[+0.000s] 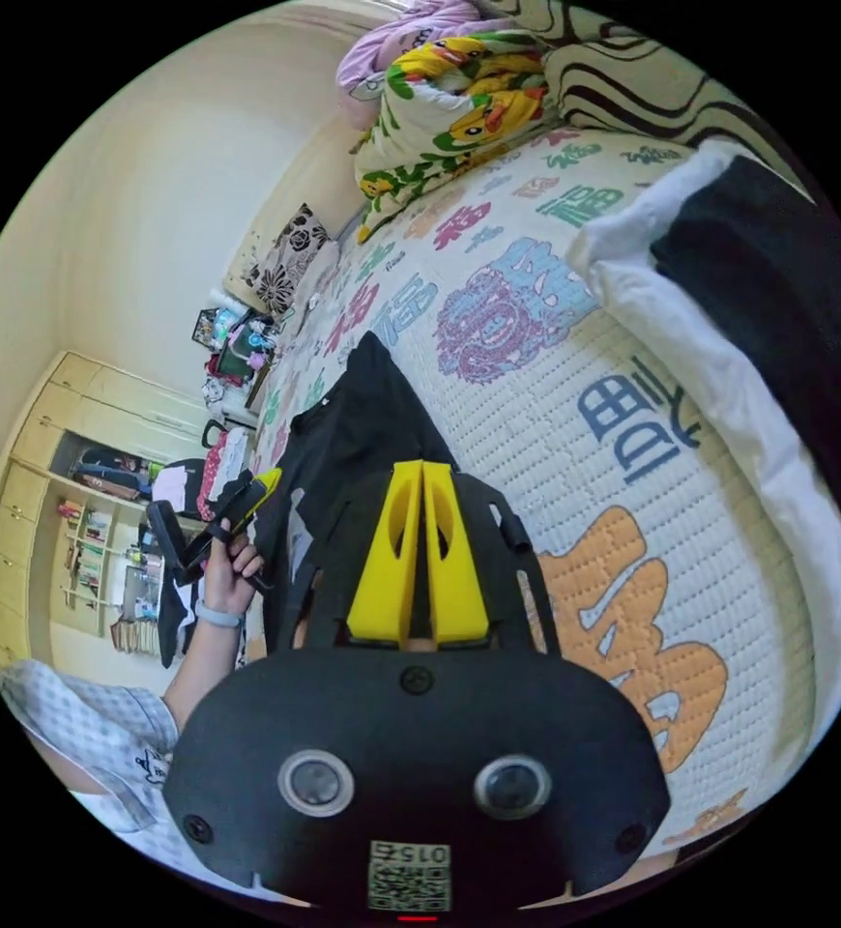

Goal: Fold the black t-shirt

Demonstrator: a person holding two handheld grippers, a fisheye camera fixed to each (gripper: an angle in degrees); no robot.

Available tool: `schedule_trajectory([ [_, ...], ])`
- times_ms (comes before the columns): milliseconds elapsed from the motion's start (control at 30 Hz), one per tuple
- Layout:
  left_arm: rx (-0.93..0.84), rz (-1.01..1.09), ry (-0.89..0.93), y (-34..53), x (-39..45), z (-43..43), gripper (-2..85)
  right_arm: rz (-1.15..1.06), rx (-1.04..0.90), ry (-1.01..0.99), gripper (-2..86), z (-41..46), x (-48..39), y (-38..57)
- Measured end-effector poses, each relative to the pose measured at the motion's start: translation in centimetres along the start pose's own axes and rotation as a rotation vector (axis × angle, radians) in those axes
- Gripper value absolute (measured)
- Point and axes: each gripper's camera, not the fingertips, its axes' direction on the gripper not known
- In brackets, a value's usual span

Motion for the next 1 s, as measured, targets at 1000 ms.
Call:
schedule_trajectory([
  [1000, -0.289, 0.125, -0.053, 11.6, -6.7, -10.4, 7.2, -0.317, -0.401, 0.222, -0.6, 16.1, -22.8, 3.4],
])
